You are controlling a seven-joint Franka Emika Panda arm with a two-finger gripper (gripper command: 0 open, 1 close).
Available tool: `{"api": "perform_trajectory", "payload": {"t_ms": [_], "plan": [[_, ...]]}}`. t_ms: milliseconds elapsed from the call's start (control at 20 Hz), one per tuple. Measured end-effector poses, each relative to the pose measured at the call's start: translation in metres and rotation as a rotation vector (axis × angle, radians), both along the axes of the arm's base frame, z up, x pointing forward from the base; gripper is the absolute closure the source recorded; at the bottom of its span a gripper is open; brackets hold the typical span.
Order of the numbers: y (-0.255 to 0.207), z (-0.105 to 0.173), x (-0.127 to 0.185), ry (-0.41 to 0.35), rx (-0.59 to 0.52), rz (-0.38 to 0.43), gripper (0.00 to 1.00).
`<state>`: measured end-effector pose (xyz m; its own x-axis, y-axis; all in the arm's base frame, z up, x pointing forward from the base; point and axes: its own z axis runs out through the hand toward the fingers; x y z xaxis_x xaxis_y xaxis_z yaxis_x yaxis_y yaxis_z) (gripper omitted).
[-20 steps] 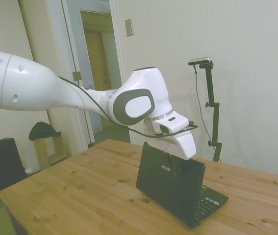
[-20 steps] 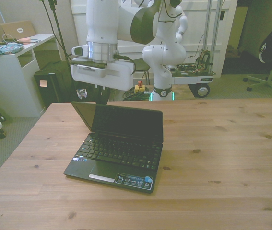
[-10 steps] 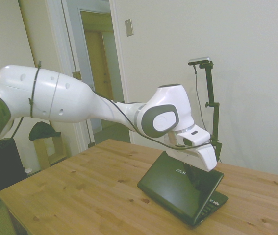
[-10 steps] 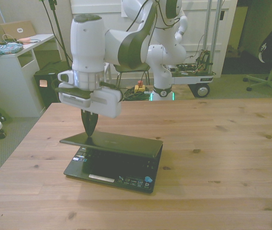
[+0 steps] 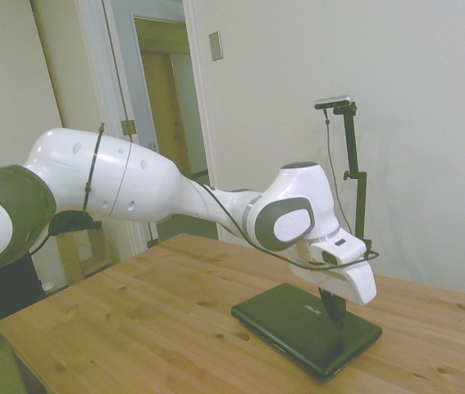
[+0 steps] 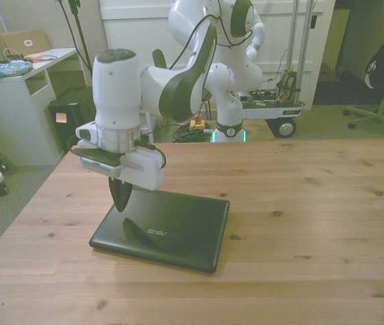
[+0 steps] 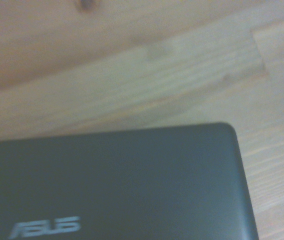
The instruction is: Close the laptop
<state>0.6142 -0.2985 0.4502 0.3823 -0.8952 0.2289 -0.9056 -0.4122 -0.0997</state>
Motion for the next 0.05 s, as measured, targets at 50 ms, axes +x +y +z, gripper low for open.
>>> {"api": "perform_trajectory", "payload": {"t_ms": [50], "plan": [[0.0123, 0.0259, -0.0052, -0.018, 0.005, 0.016, 1.0]]}}
